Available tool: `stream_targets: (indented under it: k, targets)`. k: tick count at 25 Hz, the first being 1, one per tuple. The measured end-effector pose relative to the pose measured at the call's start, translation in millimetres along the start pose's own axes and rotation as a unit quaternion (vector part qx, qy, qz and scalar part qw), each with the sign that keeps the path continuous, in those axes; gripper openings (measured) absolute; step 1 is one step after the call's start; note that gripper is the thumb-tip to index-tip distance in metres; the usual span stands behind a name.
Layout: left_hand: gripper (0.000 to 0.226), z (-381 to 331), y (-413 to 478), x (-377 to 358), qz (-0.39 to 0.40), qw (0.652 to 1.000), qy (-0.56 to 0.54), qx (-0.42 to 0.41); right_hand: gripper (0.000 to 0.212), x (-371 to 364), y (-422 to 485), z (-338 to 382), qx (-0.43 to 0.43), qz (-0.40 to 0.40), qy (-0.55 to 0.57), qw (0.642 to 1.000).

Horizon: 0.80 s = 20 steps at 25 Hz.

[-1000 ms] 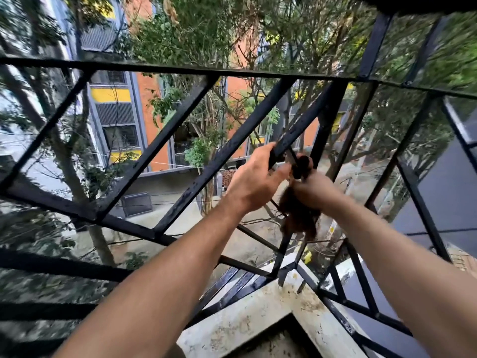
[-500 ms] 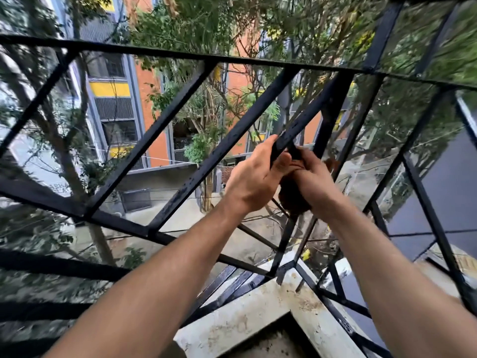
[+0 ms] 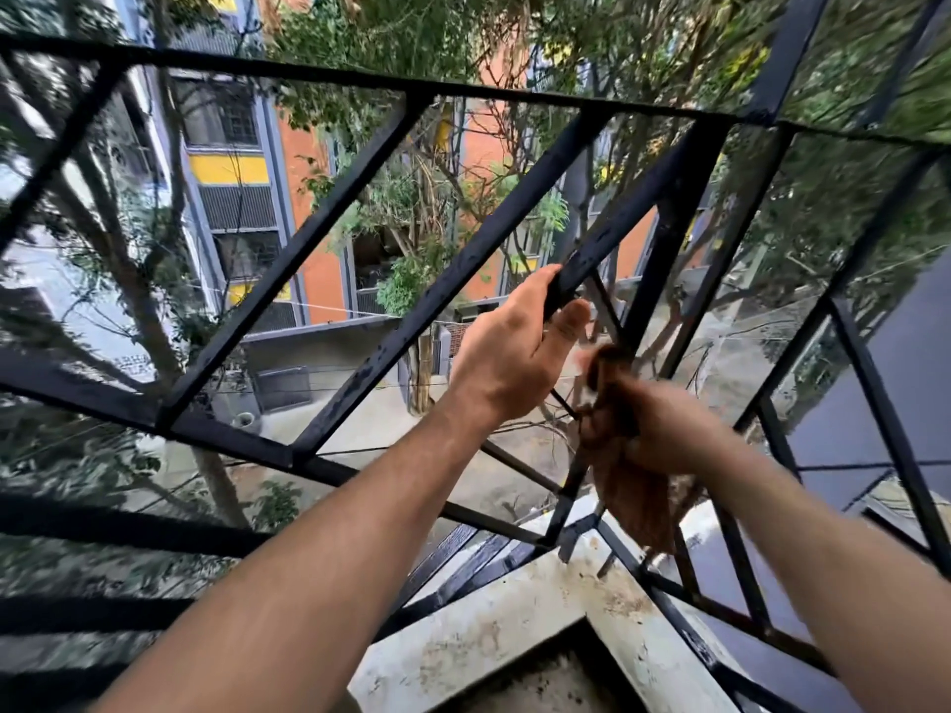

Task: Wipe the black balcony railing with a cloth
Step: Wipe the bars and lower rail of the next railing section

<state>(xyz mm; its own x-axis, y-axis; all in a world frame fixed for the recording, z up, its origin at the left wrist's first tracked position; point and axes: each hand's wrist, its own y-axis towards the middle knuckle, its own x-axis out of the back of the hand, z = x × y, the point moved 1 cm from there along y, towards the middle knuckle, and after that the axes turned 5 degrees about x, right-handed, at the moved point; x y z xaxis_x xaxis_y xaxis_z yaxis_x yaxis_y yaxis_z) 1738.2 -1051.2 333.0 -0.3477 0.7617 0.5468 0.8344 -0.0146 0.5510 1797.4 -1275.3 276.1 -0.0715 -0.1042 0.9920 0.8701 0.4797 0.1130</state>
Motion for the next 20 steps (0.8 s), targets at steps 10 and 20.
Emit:
stream_targets:
  k: [10,20]
  targets:
    - [0.072,-2,-2,2,0.012,1.000,-0.009,0.020,0.056,-27,13,18,-0.114,-0.047,0.116,0.986]
    - [0.076,16,0,5,0.084,0.978,-0.123,0.148,0.038,-28,10,88,-0.140,0.036,0.813,0.564]
